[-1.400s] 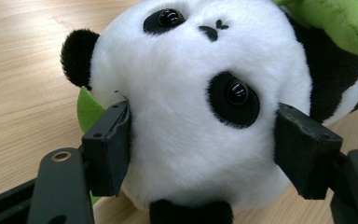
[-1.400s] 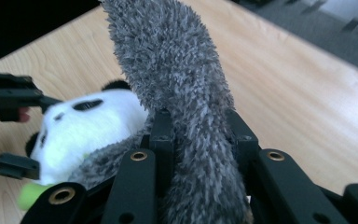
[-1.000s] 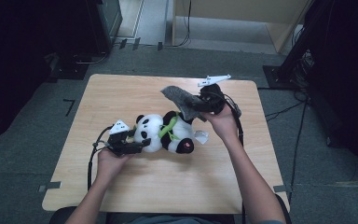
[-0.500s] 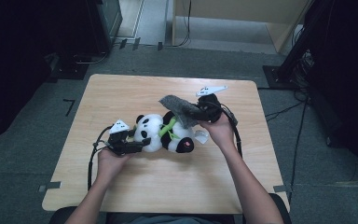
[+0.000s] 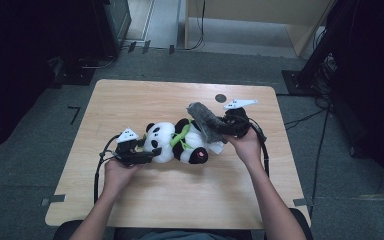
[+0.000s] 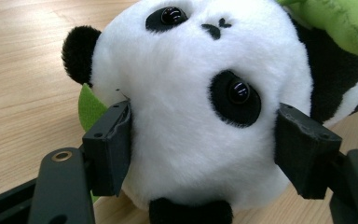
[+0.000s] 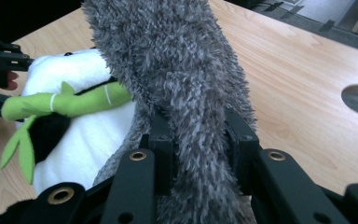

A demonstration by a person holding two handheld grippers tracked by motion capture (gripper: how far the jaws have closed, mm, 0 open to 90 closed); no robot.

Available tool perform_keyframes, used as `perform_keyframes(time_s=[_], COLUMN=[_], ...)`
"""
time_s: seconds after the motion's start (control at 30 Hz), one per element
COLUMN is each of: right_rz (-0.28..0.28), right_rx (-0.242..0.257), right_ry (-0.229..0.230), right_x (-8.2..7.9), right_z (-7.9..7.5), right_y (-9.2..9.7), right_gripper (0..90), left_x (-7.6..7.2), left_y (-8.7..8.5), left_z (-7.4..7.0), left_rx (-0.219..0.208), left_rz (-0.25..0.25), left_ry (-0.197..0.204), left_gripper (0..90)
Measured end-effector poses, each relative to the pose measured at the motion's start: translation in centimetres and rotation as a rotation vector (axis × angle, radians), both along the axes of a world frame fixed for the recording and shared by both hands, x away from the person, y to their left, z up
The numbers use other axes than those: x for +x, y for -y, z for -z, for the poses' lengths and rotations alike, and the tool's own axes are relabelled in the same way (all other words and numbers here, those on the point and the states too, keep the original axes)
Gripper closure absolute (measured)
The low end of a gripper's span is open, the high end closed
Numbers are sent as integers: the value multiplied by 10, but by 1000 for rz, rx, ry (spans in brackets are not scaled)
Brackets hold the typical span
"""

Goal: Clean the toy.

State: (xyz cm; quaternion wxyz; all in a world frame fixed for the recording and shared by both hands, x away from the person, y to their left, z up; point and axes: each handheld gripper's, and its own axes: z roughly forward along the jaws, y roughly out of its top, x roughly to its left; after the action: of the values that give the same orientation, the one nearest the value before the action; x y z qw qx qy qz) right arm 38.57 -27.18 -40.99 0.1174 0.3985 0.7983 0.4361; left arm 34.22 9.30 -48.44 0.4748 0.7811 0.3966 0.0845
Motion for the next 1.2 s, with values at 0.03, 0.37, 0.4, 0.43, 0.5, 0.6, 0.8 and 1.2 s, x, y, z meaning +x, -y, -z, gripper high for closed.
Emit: perform_keyframes(time_s=[0.03,0.37,0.4,0.43,0.5,0.6,0.8,1.2], right_rz=[9,91,91,85,72,64,-16,-97], right_rx=[4,32,41,48,62,75,71,7], right_ry=[-10,-44,-39,-31,-16,4,42,48], right_x=[1,3,2,1,-1,-2,-3,5], right_z=[1,5,2,-1,-8,-14,-28,-9], right_y=[2,33,33,33,32,30,-1,-47], right_gripper=[701,714,714,713,713,712,709,707], left_x=[0,1,1,1,3,2,0,-3], left_y=[0,-1,-1,-1,-1,-1,0,2], left_z=[0,2,2,2,2,1,3,1], left_rx=[-1,-15,-15,-17,-22,-19,-20,14], left_rz=[1,17,18,17,15,15,10,2], left_ry=[2,9,10,12,9,9,27,35], left_gripper=[267,228,225,220,217,217,213,218])
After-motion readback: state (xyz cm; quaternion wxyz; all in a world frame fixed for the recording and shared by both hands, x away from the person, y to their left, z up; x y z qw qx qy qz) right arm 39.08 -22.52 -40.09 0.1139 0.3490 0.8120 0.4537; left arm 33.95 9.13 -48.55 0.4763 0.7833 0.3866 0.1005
